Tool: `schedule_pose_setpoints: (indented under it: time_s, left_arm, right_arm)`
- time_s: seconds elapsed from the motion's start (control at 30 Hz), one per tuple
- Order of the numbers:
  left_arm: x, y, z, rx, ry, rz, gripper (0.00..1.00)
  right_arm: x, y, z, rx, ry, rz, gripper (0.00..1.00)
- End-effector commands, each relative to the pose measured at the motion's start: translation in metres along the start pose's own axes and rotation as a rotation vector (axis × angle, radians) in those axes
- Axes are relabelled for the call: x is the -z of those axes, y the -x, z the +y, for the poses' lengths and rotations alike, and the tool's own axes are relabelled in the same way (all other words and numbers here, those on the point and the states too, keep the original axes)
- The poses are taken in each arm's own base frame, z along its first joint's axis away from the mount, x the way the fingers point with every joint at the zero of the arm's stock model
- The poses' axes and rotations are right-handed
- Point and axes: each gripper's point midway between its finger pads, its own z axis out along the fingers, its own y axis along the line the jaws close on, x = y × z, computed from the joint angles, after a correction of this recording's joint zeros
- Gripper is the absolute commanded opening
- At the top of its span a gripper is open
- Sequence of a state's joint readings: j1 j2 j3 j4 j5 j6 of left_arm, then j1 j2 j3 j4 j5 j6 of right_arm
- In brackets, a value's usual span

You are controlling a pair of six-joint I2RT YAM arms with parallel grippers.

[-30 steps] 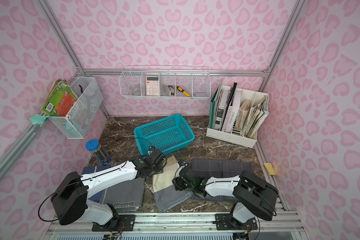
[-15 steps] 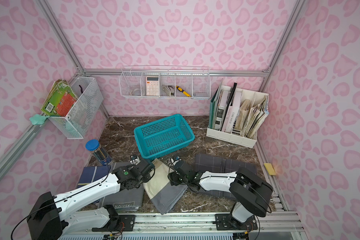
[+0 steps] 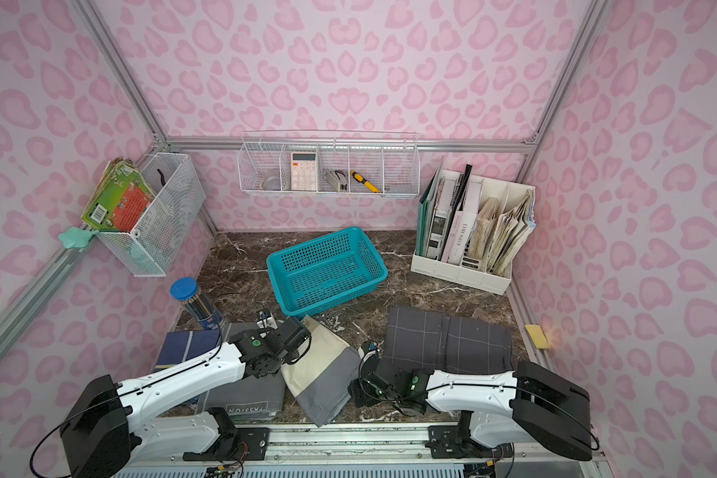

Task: Put the folded pillowcase in the basket
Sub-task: Pick up the pillowcase at the center of the board.

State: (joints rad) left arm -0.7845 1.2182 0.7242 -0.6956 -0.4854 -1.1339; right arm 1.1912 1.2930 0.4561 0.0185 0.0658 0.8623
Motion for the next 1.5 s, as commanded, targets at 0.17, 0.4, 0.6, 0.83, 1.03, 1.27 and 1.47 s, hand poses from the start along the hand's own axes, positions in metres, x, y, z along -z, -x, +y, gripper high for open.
schedule_pose_setpoints:
  time_s: [0.17, 0.4, 0.6, 0.83, 1.03, 1.27, 1.47]
  left_arm:
    - [-0.001, -0.002, 0.008, 0.012, 0.014, -0.005, 0.00]
    - [0.000, -0.006, 0.008, 0.032, -0.025, 0.001, 0.00]
    - [0.004, -0.005, 0.011, 0.041, -0.029, -0.003, 0.00]
    - [0.033, 0.008, 0.013, 0.095, -0.124, -0.033, 0.00]
    - [0.066, 0.020, 0.004, 0.154, -0.276, -0.038, 0.00]
    - [0.111, 0.062, -0.012, 0.162, -0.408, -0.167, 0.00]
    - [0.138, 0.115, -0.034, 0.111, -0.388, -0.358, 0.00]
  right_arm:
    - [-0.026, 0.005, 0.006, -0.043, -0.010, 0.074, 0.84]
    - [-0.035, 0.010, 0.011, -0.013, -0.022, 0.083, 0.68]
    - [-0.030, 0.021, 0.015, 0.019, -0.047, 0.039, 0.23]
    - [0.014, 0.068, 0.036, 0.106, -0.068, -0.155, 0.00]
    - [0.061, 0.106, 0.046, 0.147, -0.074, -0.305, 0.00]
    - [0.111, 0.174, 0.053, 0.186, -0.069, -0.479, 0.00]
    - [0.129, 0.250, 0.046, 0.243, -0.088, -0.558, 0.00]
